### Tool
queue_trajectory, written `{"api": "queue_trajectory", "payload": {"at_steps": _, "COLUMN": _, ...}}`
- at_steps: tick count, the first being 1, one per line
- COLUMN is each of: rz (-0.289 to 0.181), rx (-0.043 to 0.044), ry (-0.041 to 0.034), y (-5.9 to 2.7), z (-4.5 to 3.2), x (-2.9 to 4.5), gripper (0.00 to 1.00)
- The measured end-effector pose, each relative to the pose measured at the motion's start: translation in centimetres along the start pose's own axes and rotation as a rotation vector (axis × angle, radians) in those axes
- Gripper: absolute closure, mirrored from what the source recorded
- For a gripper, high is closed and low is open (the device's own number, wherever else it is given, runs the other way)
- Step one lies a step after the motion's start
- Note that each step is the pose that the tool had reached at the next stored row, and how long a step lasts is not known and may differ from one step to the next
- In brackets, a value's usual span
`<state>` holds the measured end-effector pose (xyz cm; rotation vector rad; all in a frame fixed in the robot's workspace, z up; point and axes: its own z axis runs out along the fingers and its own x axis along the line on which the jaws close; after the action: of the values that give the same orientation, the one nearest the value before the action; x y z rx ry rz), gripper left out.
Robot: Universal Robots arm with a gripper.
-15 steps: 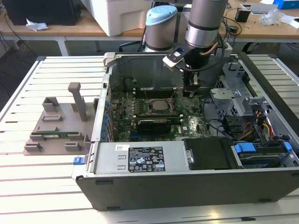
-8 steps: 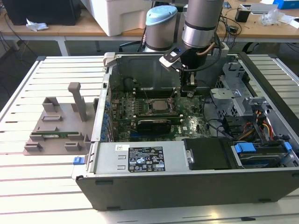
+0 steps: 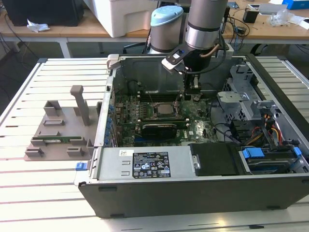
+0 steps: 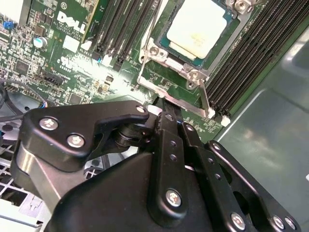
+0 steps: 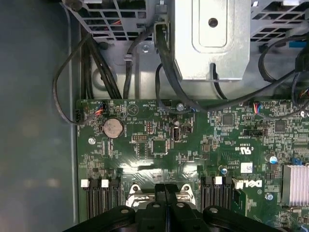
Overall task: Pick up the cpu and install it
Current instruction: 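Close the cpu cover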
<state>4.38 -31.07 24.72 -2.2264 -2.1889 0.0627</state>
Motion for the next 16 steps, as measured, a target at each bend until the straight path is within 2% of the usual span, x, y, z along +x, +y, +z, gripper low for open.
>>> {"api": "queue_trajectory", "payload": {"at_steps": 16, "rz": 0.0, "rx": 0.0, "ry": 0.0001, "y": -2.01, "z": 0.11, "x": -0.03, "gripper": 0.89}}
